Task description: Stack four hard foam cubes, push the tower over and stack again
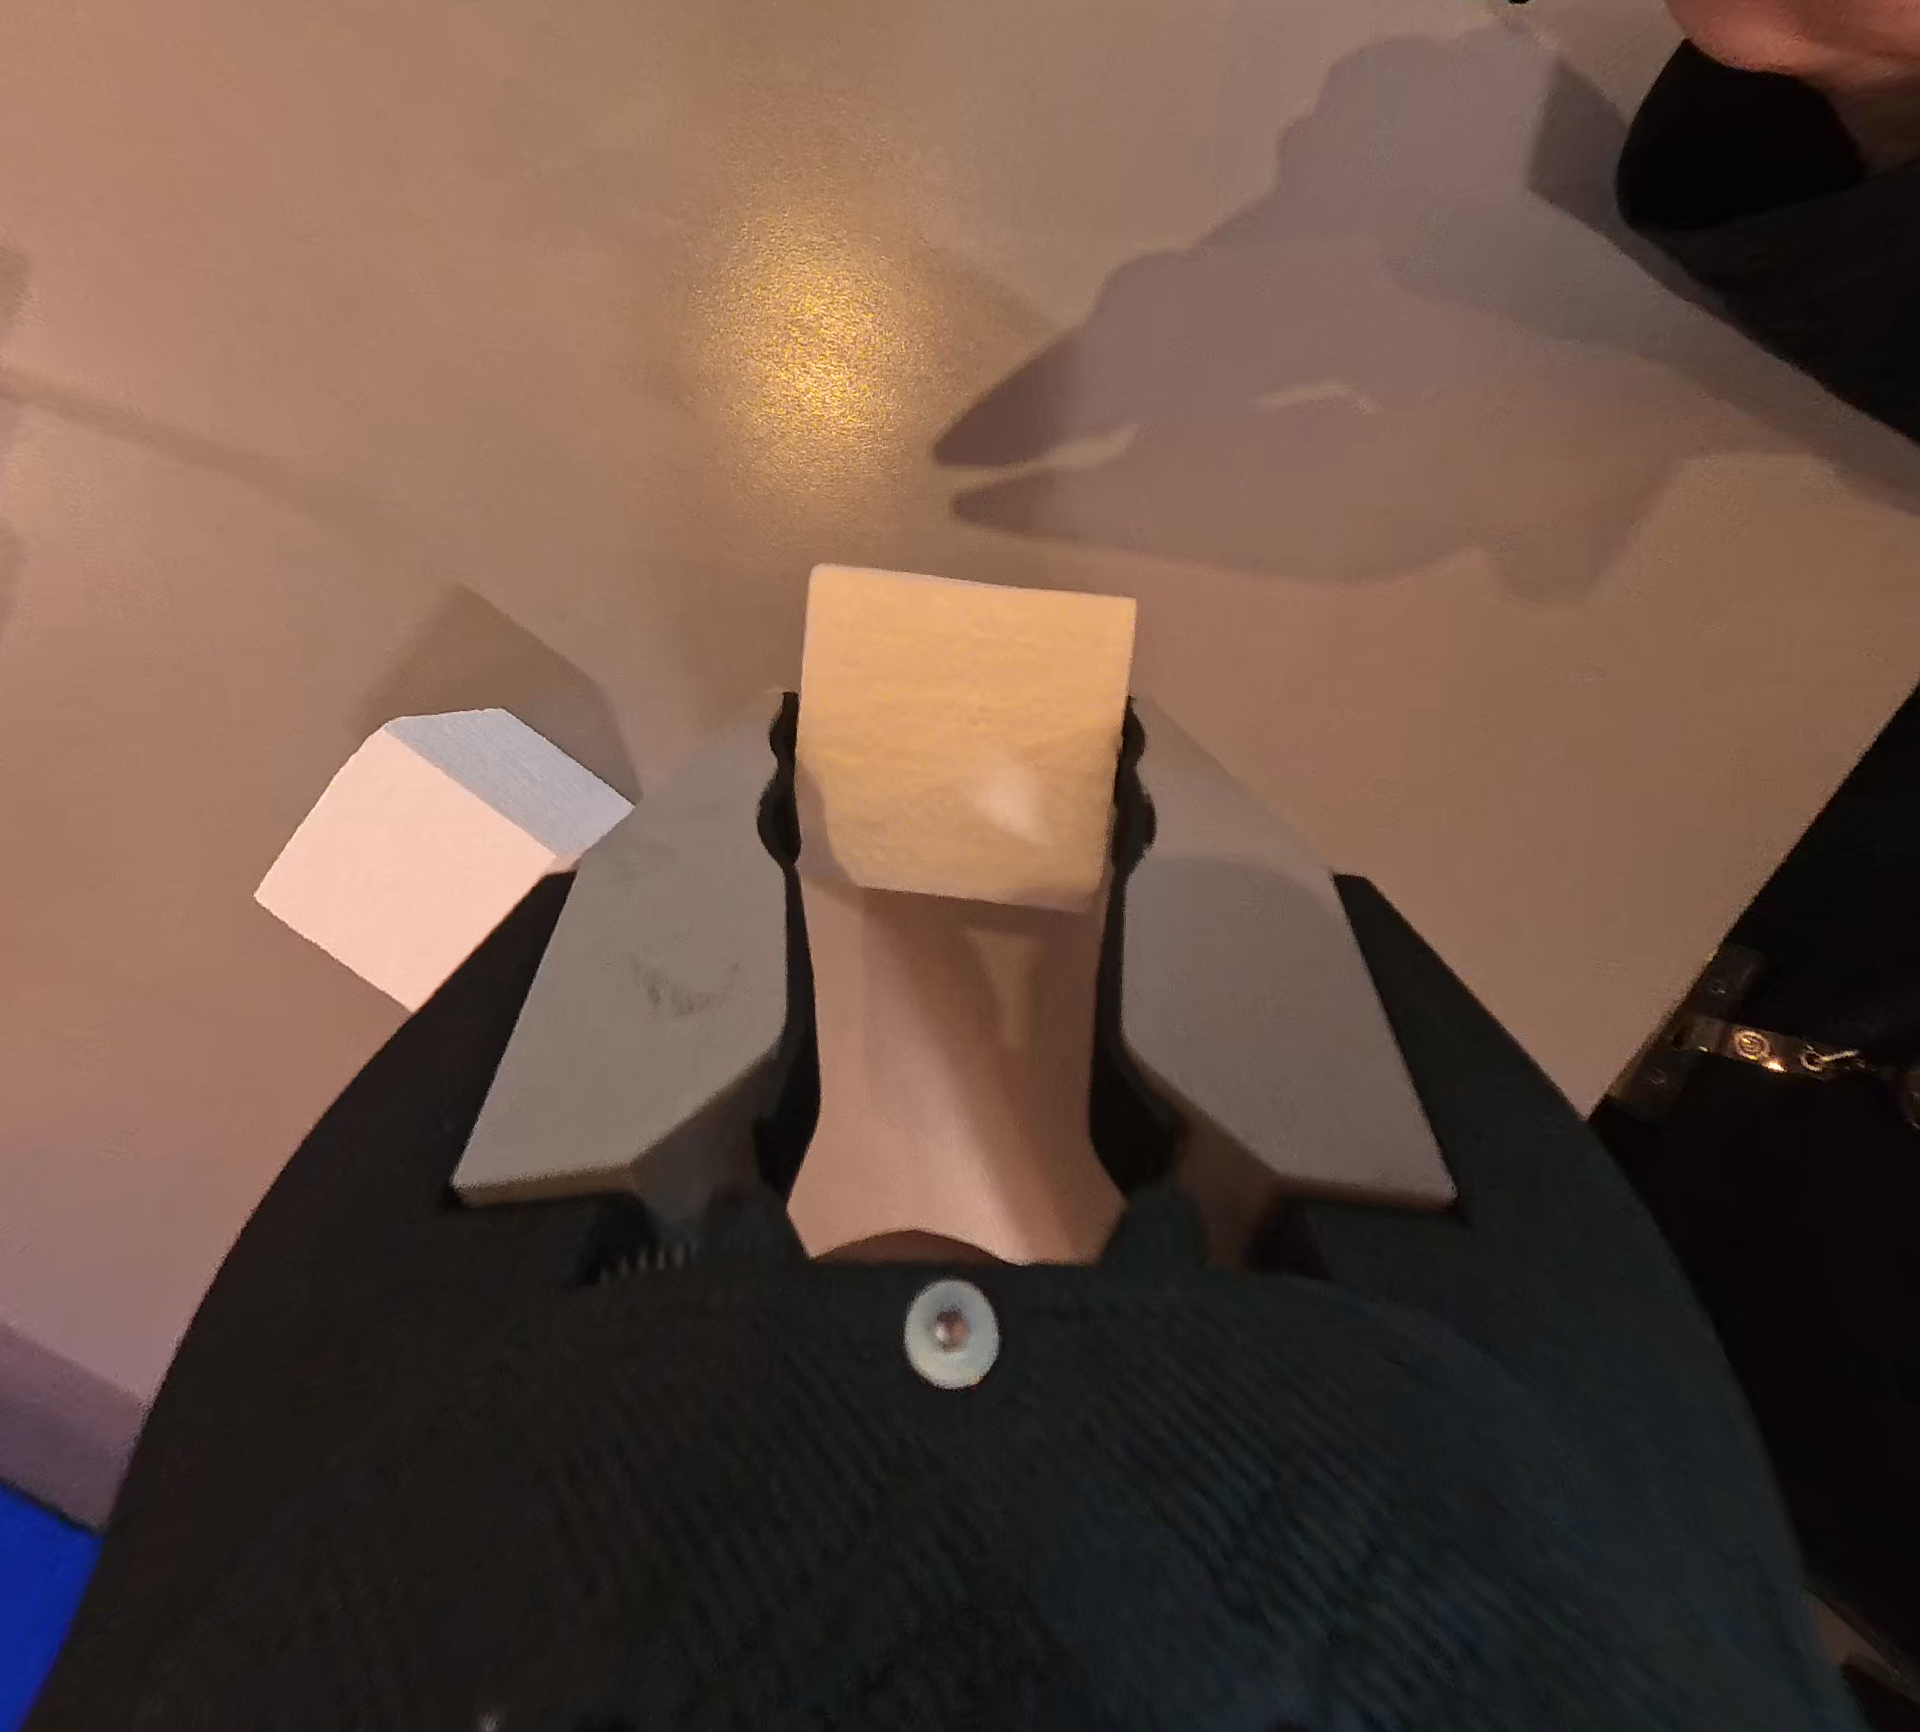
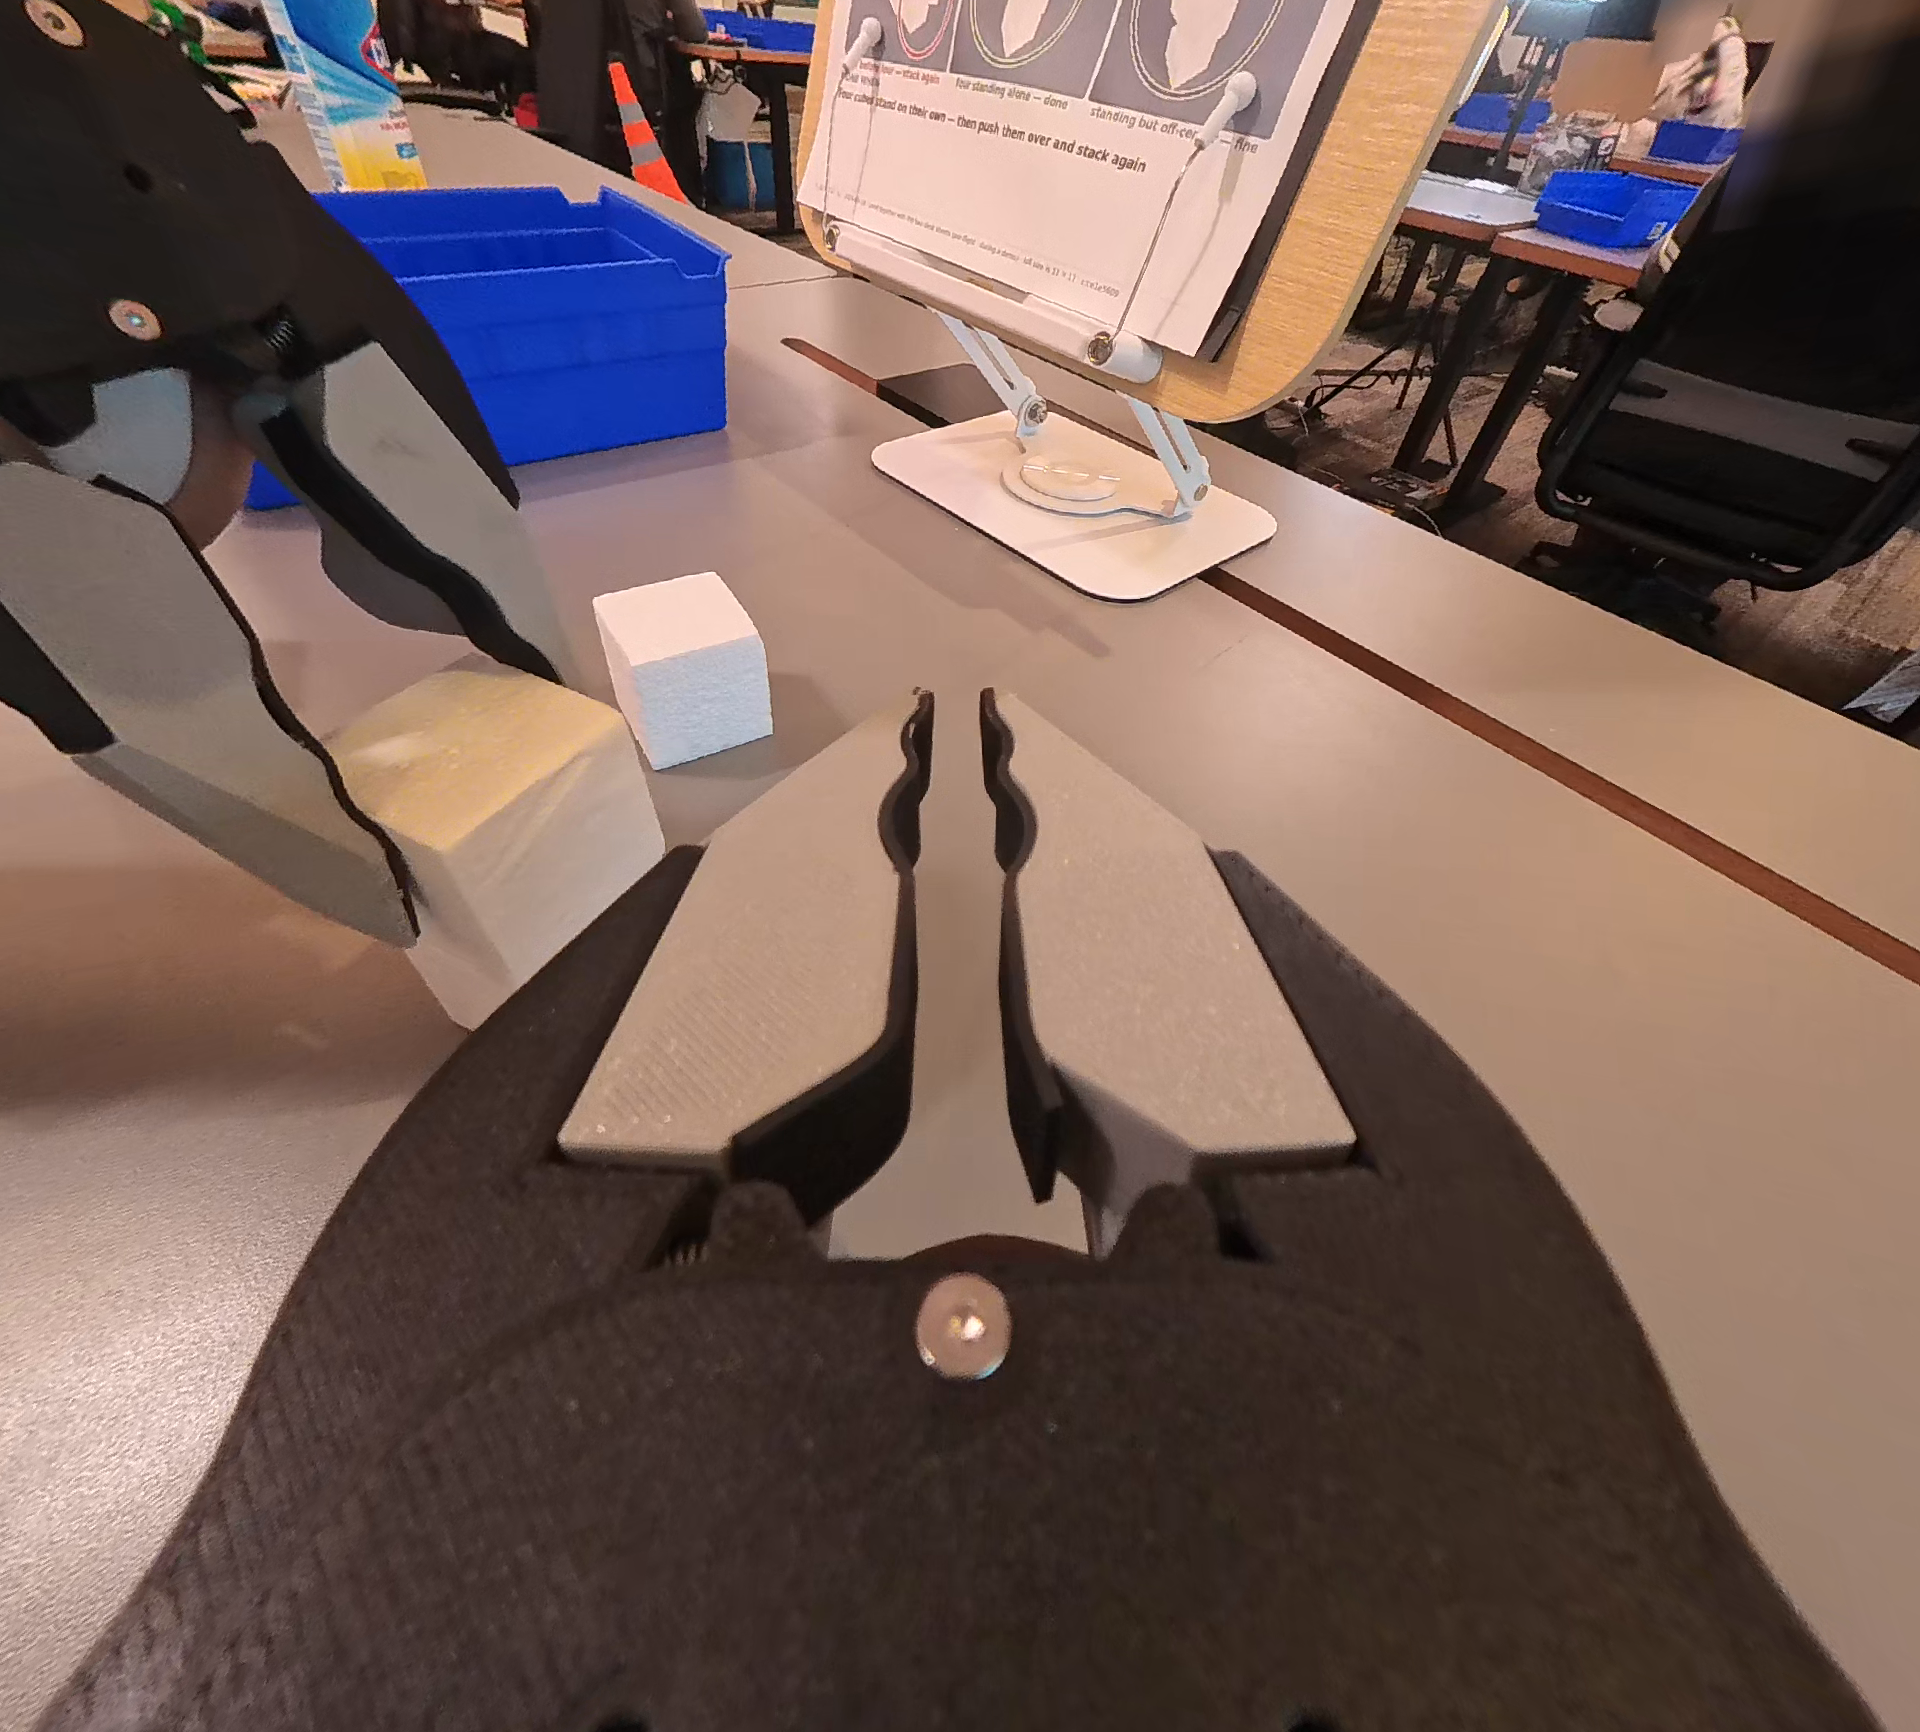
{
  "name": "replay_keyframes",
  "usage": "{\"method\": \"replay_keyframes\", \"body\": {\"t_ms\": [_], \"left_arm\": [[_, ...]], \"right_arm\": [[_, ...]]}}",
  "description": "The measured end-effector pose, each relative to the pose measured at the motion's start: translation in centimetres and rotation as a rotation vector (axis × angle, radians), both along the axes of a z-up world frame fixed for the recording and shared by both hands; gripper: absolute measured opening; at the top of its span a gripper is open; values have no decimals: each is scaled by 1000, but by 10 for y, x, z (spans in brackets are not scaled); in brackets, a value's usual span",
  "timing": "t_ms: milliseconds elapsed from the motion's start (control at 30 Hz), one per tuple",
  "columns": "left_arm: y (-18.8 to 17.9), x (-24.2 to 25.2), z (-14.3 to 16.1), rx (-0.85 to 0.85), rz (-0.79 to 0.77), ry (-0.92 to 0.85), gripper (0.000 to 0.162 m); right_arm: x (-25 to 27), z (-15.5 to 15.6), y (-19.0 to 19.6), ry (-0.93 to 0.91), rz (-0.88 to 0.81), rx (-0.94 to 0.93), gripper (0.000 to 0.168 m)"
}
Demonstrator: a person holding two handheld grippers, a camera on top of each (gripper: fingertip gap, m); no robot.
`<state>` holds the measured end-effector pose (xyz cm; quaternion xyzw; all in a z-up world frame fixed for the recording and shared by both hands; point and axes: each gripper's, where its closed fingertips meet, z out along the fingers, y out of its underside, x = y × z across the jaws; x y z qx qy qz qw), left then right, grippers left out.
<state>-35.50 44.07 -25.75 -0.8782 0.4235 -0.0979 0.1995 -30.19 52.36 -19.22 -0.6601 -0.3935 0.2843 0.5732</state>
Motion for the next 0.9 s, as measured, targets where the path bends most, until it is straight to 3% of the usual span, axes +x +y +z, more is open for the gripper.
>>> {"method": "replay_keyframes", "body": {"t_ms": [33, 133, 333, 533, 733, 900], "left_arm": [[0, 0, -1, -1, 3, 1, 60], [1, -2, -4, -2, 18, 4, 70], [2, -3, 4, 18, 34, -31, 75], [-3, -22, 34, 105, 81, -120, 77], [-16, -79, 47, 138, 174, -137, 82], [-37, -133, 49, 132, 243, -126, 82]], "right_arm": [[0, 0, 0, 0, 0, 1, 6], [-1, 0, -1, 2, 10, -3, 6], [-6, -6, -7, -22, 61, -38, 5], [-21, -50, -37, -197, 283, -218, 1], [-26, -102, -70, -442, 435, -341, 8], [-36, -110, -93, -485, 543, -332, 7]]}}
